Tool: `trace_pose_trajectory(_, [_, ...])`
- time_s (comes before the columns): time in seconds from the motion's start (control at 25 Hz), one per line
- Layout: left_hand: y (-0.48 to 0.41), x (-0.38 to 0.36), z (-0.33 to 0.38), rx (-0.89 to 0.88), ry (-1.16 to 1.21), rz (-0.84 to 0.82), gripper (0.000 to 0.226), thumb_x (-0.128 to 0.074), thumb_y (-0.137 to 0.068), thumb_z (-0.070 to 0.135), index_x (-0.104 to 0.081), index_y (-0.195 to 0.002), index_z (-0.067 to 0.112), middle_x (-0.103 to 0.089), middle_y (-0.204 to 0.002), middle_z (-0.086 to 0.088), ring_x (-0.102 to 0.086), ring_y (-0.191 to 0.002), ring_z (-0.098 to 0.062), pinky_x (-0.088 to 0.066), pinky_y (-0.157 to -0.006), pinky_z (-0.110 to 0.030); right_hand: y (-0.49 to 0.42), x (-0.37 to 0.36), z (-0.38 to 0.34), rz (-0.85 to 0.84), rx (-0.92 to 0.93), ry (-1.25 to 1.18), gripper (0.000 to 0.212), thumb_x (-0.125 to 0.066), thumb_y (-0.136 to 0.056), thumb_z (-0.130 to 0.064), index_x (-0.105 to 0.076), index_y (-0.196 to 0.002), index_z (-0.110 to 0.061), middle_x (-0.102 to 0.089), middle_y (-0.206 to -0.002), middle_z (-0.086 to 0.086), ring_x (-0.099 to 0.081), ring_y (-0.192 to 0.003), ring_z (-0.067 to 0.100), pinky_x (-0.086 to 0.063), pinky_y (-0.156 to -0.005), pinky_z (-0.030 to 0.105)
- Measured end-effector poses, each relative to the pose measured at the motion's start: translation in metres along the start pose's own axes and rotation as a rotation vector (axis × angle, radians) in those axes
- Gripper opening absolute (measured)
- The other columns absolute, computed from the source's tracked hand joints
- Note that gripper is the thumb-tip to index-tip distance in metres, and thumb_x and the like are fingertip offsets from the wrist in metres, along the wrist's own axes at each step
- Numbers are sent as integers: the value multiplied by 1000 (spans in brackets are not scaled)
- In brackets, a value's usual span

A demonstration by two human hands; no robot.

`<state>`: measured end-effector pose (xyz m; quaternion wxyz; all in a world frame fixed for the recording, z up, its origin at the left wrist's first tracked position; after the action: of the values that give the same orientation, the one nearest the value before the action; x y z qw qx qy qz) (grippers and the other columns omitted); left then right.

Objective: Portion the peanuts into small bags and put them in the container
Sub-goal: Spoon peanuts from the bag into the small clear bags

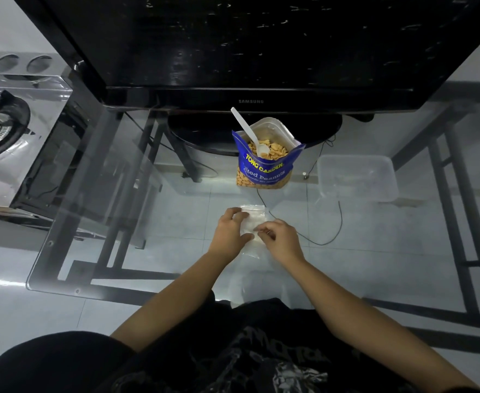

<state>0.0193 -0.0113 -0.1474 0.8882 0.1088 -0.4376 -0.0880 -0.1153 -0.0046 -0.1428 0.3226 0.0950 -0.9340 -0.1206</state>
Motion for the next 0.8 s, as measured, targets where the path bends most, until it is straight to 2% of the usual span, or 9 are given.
trace_pose_trajectory(0.12, [3,3,2,-6,25,39,38,-76,-74,14,-54,-104,6,-50,-119,-11,-54,-99,-28,-49,-82,-32,1,0,1,7,-2,-40,12,-63,-85,-13,-72,-92,-16,-67,-95,4,-60,-75,11,-45,-72,13])
trace_pose_trajectory(0.24, [7,10,8,-37,46,78,33,-73,-76,15,-52,-100,7,-52,-112,-10,-52,-97,-25,-42,-79,-25,4,1,1,-8,-33,-123,10,-63,-87,-19,-70,-91,-14,-69,-95,2,-61,-79,9,-43,-70,6])
trace_pose_trajectory(0.36, [12,27,15,-71,124,88,30,-72,-77,17,-51,-98,10,-57,-100,-4,-52,-89,-18,-45,-77,-27,6,9,-4,-14,-53,-154,13,-60,-89,-21,-68,-93,-12,-67,-84,-2,-60,-78,10,-42,-68,8])
trace_pose_trajectory(0.44, [13,42,19,-25,268,82,25,-71,-80,18,-52,-95,12,-58,-88,-2,-54,-77,-15,-47,-71,-26,6,19,-8,-12,-59,-171,13,-59,-90,-22,-67,-94,-13,-64,-79,-3,-60,-75,11,-43,-64,10])
trace_pose_trajectory(0.56, [9,59,25,73,514,10,11,-67,-84,14,-57,-89,13,-62,-83,-7,-58,-75,-15,-51,-71,-27,2,38,-18,17,-54,-229,15,-58,-91,-24,-67,-98,-14,-64,-79,-3,-63,-69,7,-44,-58,6])
trace_pose_trajectory(0.64, [6,65,33,96,643,-86,6,-63,-85,9,-61,-90,13,-63,-84,-8,-62,-76,-16,-54,-75,-29,0,56,-27,62,-58,-305,16,-60,-90,-25,-67,-100,-15,-63,-80,-8,-63,-70,5,-47,-63,12])
trace_pose_trajectory(0.8, [2,71,49,125,825,-238,20,-46,-94,7,-65,-92,10,-64,-91,-5,-65,-81,-13,-54,-84,-32,-6,83,-48,61,8,-372,22,-66,-85,-25,-65,-105,-17,-58,-87,-8,-60,-76,8,-48,-63,19])
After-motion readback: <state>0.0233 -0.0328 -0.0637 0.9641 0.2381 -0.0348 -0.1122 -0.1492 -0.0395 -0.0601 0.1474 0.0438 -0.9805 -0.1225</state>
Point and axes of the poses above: each hand's wrist, its own y-axis away from the middle knuckle, its own x-axis out of the back of the hand, z = x × y, the point moved 7 cm from there along -y, towards the middle knuckle
